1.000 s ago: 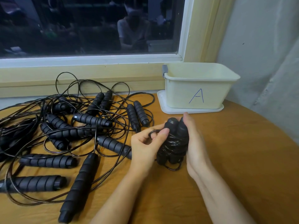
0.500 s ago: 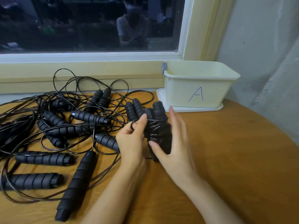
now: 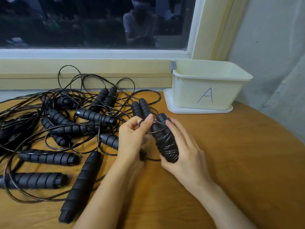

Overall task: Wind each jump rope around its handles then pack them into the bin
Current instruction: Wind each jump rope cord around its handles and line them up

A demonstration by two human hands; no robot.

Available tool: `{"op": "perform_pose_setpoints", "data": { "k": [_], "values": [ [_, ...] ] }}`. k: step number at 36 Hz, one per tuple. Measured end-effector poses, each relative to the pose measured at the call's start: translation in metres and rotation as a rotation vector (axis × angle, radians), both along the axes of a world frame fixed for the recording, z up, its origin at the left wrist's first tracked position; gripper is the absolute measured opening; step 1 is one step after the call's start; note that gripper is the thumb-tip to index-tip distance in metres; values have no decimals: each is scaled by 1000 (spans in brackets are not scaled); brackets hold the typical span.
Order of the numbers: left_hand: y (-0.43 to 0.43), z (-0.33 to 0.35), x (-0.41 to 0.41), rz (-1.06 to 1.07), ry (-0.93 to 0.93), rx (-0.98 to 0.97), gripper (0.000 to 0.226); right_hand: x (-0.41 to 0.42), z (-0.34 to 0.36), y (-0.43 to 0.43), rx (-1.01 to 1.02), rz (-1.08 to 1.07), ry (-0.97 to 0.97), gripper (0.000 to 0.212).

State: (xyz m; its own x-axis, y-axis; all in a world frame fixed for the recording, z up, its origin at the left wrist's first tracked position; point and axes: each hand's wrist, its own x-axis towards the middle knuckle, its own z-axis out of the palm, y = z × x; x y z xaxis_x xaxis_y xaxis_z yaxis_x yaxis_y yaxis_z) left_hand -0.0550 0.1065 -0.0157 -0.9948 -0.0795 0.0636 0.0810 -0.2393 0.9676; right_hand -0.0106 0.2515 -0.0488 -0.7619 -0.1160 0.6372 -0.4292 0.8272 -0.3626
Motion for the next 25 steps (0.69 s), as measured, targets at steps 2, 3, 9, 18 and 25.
{"op": "perform_pose_setpoints", "data": {
  "k": [2,3,9,18,25],
  "values": [
    [-6,1,-3,-76,-68,38,27,1,1,1,-1,11,15,96],
    [-8,2,-3,-118,-92,76,28,1,2,1,6,13,24,95],
    [-8,5,-5,-253,-284,362,40,2,3,-3,-34,26,112,91],
    [7,0,0,-244,-282,458,38,1,-2,-7,-226,-11,114,82],
    [16,-6,4,-193,-289,414,23,1,-3,-6,-212,-70,123,76]
  ]
}}
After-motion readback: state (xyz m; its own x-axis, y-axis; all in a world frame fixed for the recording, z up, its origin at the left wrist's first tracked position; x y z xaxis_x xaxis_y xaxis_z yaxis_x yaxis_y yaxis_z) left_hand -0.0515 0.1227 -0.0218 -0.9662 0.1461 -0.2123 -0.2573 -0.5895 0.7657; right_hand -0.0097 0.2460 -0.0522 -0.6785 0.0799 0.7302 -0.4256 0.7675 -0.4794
